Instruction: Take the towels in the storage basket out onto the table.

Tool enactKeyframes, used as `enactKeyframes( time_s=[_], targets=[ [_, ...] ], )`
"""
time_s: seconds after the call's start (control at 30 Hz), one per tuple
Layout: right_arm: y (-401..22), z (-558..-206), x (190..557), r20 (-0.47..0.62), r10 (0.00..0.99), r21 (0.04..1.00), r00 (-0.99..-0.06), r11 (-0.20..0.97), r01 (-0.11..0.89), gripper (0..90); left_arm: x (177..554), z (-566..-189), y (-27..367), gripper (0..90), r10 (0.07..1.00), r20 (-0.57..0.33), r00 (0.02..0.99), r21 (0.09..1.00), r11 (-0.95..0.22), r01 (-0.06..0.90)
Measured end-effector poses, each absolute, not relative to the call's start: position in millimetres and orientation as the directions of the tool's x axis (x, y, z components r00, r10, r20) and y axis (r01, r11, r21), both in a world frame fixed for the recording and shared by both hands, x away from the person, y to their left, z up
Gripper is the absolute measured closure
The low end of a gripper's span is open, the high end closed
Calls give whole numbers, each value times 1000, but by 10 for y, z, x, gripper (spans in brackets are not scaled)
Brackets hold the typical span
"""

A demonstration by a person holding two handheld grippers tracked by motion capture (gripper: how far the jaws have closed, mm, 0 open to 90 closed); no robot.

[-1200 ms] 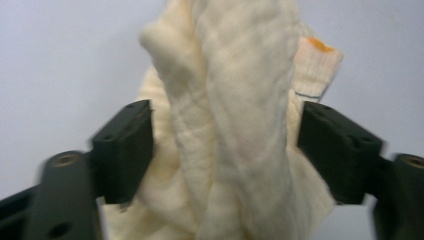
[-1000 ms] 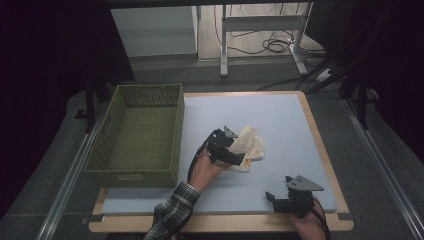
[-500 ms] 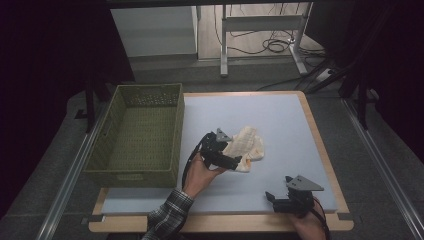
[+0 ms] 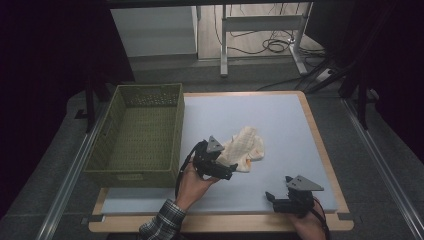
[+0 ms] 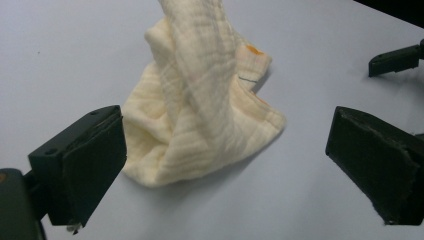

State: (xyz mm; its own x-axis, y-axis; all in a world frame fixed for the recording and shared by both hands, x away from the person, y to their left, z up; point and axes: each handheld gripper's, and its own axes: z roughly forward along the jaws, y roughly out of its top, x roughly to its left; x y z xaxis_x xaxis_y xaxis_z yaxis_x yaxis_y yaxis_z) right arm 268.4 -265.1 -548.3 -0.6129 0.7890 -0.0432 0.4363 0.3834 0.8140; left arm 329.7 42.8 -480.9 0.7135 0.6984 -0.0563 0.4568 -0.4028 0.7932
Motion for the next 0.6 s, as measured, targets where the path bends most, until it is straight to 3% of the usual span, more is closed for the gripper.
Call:
enactKeyframes(
  time_s=[0.6],
  targets=[
    [-2648, -5484, 2683, -45, 791, 814, -611, 383, 436, 66, 3039, -5046, 635, 38, 706, -56, 706, 798, -393, 457]
  ],
)
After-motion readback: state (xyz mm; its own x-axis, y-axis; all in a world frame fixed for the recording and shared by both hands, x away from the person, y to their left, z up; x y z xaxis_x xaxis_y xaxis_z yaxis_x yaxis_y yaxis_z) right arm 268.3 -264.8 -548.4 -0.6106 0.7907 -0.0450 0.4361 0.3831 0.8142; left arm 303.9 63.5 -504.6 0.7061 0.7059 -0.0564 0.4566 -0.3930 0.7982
